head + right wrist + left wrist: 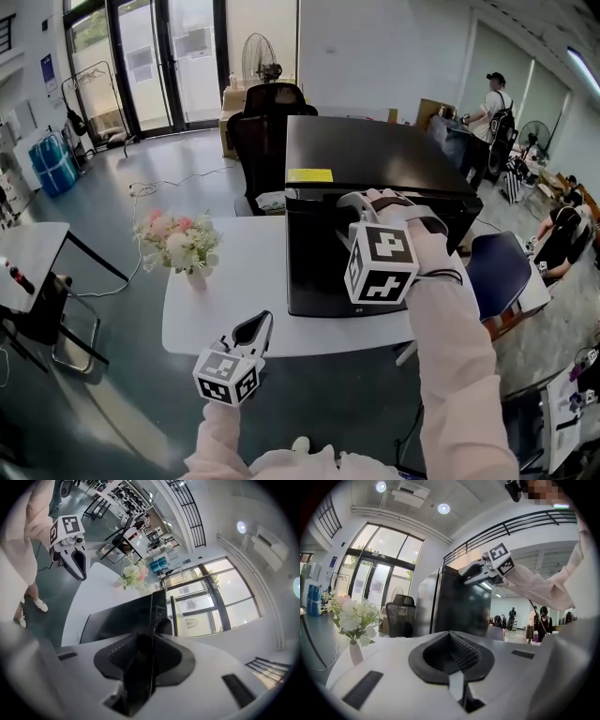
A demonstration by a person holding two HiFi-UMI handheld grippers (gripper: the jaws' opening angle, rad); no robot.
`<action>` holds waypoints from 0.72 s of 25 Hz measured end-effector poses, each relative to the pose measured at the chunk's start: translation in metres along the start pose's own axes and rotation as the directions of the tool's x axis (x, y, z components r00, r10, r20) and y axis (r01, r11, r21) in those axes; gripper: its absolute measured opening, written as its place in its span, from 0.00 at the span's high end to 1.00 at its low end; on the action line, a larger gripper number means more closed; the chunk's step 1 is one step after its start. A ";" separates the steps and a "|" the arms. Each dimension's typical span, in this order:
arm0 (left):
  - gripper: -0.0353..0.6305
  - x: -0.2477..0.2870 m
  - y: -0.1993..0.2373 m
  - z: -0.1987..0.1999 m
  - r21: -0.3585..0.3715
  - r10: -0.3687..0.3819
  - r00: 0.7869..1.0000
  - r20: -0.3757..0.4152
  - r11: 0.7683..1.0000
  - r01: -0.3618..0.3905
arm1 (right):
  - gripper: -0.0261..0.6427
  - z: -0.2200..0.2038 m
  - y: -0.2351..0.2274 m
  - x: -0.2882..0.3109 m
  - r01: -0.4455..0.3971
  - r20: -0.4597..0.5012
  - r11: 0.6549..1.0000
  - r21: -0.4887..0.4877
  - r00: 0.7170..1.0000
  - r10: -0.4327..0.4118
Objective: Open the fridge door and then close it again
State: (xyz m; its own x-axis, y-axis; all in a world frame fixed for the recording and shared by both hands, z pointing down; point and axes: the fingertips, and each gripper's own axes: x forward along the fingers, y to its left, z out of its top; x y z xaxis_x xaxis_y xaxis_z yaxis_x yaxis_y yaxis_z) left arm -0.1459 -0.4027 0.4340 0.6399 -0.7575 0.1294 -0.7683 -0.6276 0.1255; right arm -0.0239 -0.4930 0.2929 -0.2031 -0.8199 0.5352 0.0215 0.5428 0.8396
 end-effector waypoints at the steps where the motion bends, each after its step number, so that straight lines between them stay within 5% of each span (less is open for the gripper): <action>1: 0.93 -0.001 -0.001 0.000 0.001 -0.003 1.000 0.000 1.000 0.003 | 0.81 0.000 0.000 -0.001 0.005 0.001 1.000 0.000 1.000 -0.005; 18: 0.93 -0.027 -0.024 -0.006 -0.001 -0.012 1.000 -0.002 1.000 0.012 | 0.76 -0.004 -0.004 -0.014 0.233 0.060 0.972 0.032 0.970 -0.234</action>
State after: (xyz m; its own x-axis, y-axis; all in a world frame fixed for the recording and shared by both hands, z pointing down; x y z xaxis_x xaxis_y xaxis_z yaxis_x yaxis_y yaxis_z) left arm -0.1448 -0.3656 0.4330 0.6492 -0.7494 0.1301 -0.7605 -0.6367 0.1276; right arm -0.0175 -0.4844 0.2820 -0.2604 -0.9119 0.3172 -0.0581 0.3428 0.9376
